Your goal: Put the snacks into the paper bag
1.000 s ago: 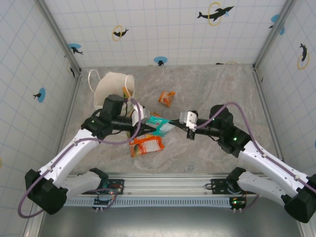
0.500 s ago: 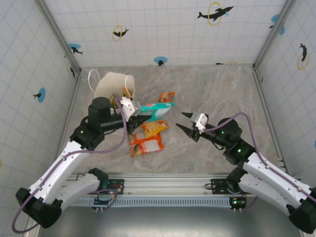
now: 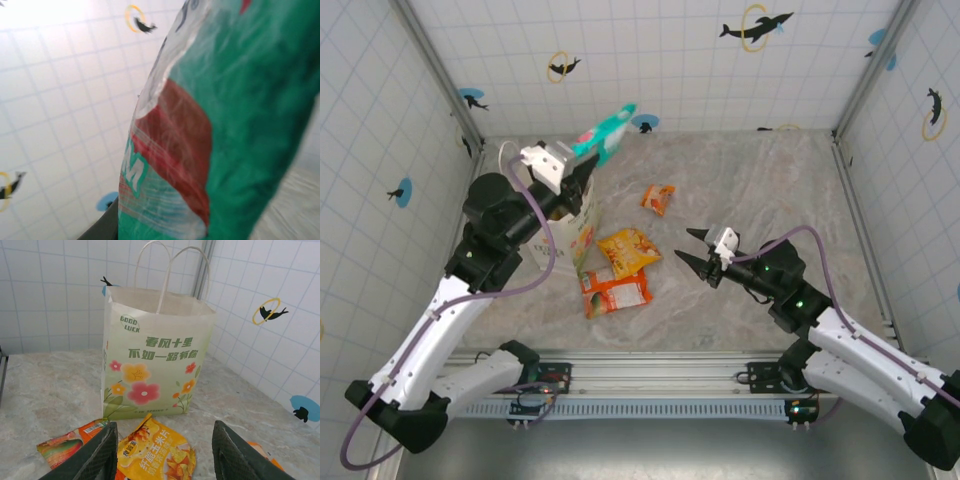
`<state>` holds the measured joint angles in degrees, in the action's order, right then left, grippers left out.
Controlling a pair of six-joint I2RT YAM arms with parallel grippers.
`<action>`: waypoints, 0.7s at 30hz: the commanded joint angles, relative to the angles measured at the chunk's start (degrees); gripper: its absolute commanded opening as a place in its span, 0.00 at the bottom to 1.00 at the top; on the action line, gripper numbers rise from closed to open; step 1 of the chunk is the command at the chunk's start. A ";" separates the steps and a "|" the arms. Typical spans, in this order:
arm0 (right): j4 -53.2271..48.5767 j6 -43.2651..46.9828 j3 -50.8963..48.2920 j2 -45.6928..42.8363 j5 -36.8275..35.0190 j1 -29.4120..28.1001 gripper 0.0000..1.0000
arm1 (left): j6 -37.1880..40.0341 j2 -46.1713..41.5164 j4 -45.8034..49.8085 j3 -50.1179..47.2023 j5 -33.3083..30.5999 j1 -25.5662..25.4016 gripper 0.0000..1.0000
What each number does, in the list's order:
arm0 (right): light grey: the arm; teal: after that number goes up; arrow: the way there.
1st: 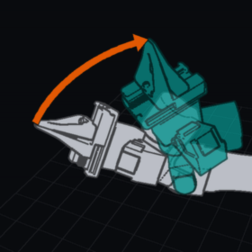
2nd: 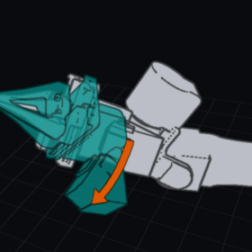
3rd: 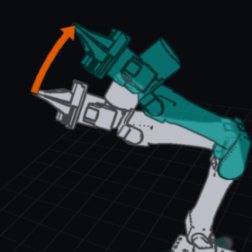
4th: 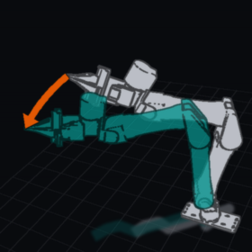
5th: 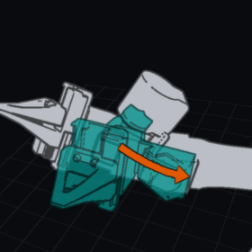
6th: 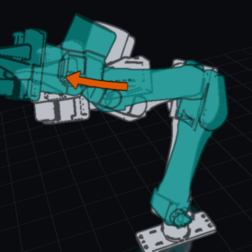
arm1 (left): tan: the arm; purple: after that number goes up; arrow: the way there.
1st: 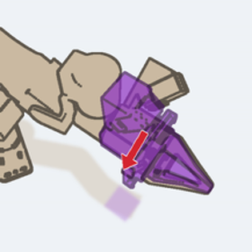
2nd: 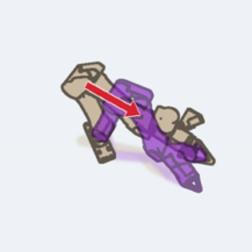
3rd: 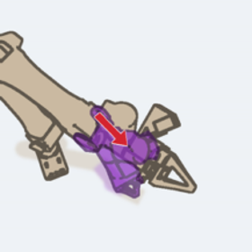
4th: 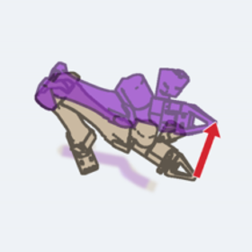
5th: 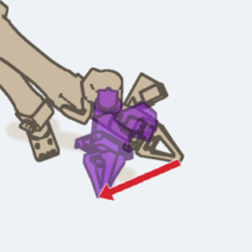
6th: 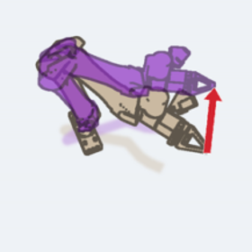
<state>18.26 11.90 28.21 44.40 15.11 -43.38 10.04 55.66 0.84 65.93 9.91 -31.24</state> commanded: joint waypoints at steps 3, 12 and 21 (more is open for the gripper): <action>3.03 -0.54 -0.79 0.59 0.88 0.21 0.51 | 1.32 4.10 -3.77 6.86 -14.18 -0.26 0.05; 2.83 -0.13 -0.81 1.79 1.49 -0.10 0.49 | -1.50 8.07 2.70 8.85 -28.65 3.07 0.08; 2.22 -0.21 -0.97 2.44 1.32 -0.39 0.48 | -6.58 7.76 13.10 5.83 -31.45 4.47 0.09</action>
<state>18.39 11.77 28.16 46.68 16.36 -43.51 5.78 63.96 10.87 72.49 -19.57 -26.94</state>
